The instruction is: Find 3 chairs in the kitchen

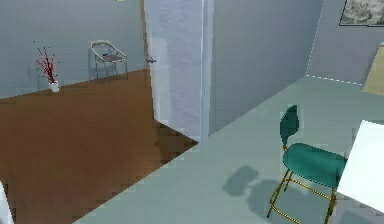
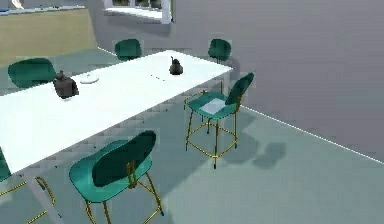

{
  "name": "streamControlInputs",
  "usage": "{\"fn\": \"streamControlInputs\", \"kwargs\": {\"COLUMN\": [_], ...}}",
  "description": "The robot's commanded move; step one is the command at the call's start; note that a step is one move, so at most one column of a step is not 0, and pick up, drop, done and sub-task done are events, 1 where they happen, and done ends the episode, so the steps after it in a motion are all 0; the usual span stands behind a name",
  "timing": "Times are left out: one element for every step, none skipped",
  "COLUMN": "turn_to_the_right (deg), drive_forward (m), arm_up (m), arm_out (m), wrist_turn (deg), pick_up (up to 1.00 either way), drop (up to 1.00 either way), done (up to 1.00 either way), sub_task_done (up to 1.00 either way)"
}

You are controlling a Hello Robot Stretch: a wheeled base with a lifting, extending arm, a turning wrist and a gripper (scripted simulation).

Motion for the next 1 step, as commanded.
{"fn": "streamControlInputs", "kwargs": {"turn_to_the_right": [3.0], "drive_forward": [0.00], "arm_up": [0.00], "arm_out": [0.00], "wrist_turn": [0.0], "pick_up": [0.00], "drop": [0.00], "done": [0.00], "sub_task_done": [0.00]}}
